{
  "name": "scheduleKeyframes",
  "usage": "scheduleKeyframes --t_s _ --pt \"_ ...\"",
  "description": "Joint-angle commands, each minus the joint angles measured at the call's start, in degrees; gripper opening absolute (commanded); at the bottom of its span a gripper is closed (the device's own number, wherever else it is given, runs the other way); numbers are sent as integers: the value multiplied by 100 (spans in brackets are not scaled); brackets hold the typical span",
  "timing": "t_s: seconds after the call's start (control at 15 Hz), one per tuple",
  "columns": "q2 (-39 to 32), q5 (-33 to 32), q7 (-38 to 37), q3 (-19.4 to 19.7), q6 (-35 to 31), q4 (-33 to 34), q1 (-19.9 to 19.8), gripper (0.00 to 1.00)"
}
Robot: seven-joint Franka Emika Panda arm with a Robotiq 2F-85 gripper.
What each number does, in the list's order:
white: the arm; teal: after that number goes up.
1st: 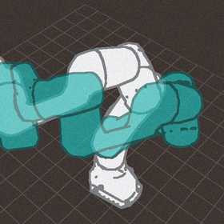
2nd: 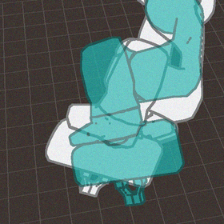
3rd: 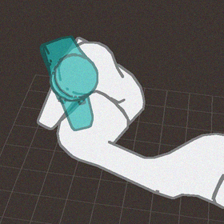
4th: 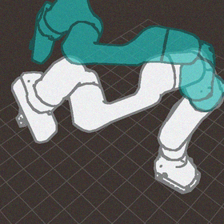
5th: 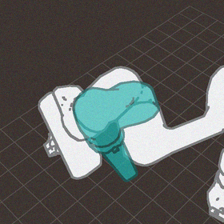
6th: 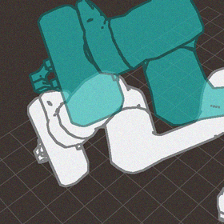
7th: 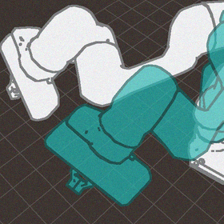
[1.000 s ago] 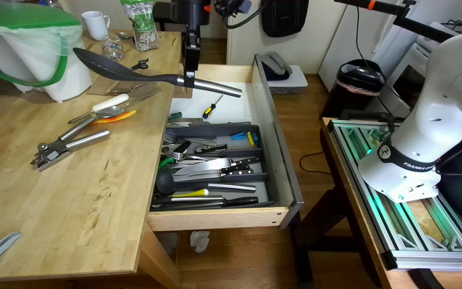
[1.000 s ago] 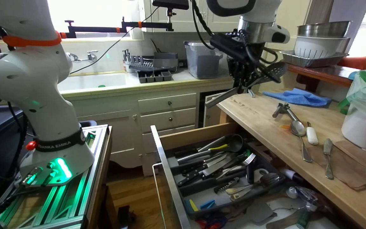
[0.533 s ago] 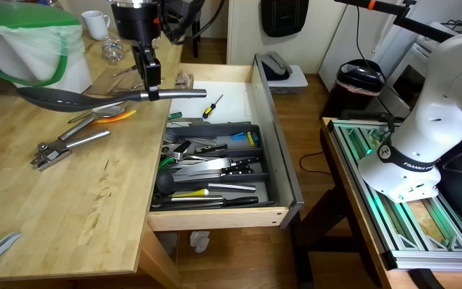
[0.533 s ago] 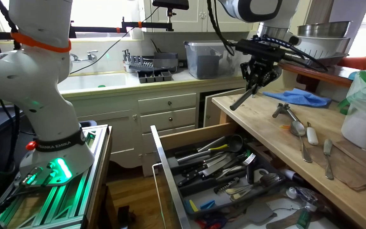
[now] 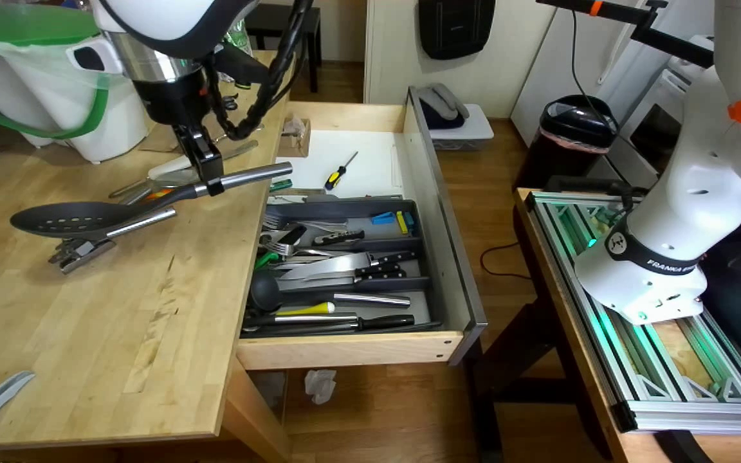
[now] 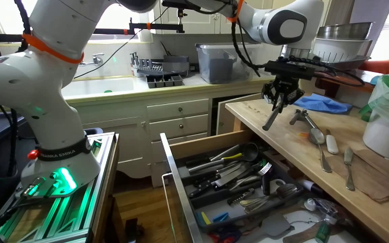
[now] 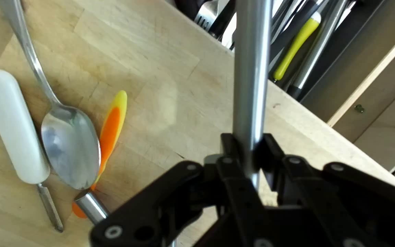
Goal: Remove the black spatula from the drawer and put it on the table
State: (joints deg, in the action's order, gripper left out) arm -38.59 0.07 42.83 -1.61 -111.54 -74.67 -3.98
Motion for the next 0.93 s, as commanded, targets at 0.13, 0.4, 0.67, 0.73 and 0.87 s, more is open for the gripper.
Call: scheduleKeyframes --t_s 0.13,0.4,0.67,0.73,0.87 --pt "-720 -677 -1 -54 74 929 290 6" --pt "-994 -968 8 -57 -254 1180 440 6" --pt "-1199 -1082 -33 -70 -802 1262 528 6" --pt "-1237 -1079 -26 -81 -894 1262 535 6" --pt "-1315 -1124 0 -70 -1005 1265 570 6"
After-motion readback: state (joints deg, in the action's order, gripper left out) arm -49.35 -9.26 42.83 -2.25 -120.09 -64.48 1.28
